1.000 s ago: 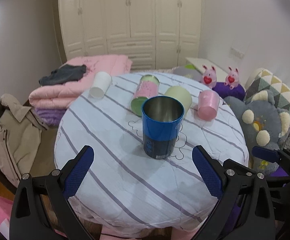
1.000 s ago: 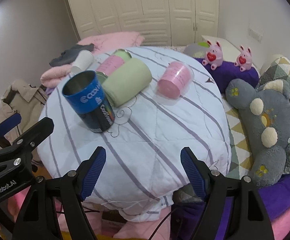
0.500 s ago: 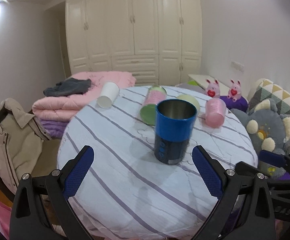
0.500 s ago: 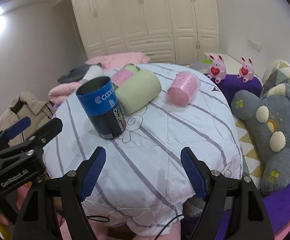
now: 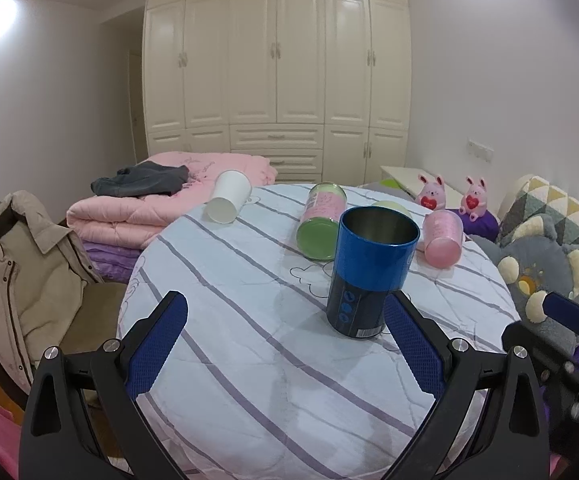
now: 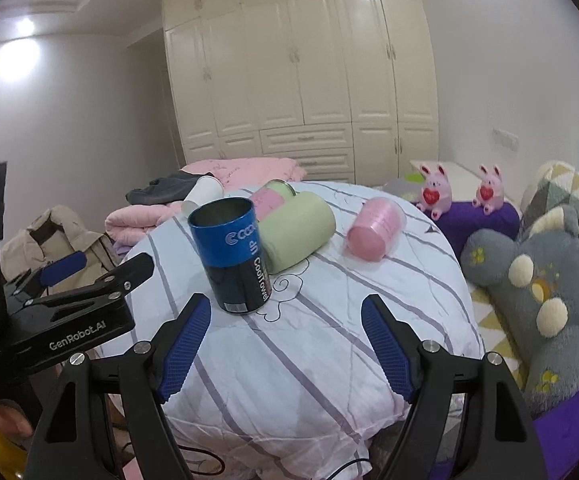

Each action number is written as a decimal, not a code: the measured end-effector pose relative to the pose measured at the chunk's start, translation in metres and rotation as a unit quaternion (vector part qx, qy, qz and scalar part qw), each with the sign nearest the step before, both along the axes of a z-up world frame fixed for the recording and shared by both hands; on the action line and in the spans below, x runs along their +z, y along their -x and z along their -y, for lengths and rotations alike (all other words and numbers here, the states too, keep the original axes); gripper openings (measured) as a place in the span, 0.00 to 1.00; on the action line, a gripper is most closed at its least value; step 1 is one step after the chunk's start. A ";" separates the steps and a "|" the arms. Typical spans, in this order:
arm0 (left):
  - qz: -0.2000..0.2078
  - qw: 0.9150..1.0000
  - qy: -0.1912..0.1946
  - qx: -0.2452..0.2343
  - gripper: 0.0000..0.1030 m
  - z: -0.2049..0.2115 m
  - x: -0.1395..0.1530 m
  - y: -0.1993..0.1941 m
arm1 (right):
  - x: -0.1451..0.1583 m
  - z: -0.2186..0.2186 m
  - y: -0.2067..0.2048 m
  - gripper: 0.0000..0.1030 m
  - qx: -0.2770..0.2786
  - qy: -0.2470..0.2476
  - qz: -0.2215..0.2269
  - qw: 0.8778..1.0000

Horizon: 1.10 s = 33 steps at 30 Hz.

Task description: Flip cup upright

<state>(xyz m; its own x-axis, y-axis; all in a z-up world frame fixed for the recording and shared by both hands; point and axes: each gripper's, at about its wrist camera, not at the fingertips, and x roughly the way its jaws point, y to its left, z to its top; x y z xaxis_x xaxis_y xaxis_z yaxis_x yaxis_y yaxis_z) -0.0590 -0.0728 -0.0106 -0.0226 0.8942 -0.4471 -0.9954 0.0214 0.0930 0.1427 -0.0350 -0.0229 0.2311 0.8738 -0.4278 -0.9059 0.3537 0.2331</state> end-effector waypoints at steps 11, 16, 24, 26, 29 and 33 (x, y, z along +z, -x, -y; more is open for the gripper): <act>-0.002 1.000 0.000 -0.011 0.97 -0.001 -0.001 -0.003 | 0.000 0.005 0.002 0.77 0.000 -0.006 0.007 1.000; 0.000 1.000 -0.004 -0.014 0.97 -0.001 -0.001 -0.002 | -0.001 0.008 -0.004 0.77 -0.003 -0.009 -0.002 1.000; -0.008 1.000 -0.005 -0.009 0.97 -0.001 0.000 -0.004 | -0.003 0.006 -0.003 0.77 0.006 -0.003 -0.008 1.000; -0.008 1.000 -0.003 -0.012 0.97 0.000 0.000 -0.004 | -0.004 0.005 -0.001 0.77 0.009 -0.002 -0.011 1.000; -0.011 1.000 -0.003 -0.012 0.97 0.000 0.001 -0.005 | -0.005 0.003 0.003 0.77 0.017 0.003 -0.010 1.000; -0.017 1.000 -0.002 -0.010 0.97 0.001 0.000 -0.004 | -0.006 0.000 0.008 0.77 0.027 0.011 -0.009 1.000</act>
<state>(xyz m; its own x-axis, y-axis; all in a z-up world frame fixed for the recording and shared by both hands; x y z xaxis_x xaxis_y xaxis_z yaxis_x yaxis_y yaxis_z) -0.0550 -0.0738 -0.0110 -0.0201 0.8966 -0.4423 -0.9912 0.0399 0.1260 0.1348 -0.0355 -0.0292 0.1759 0.8755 -0.4501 -0.9192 0.3097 0.2433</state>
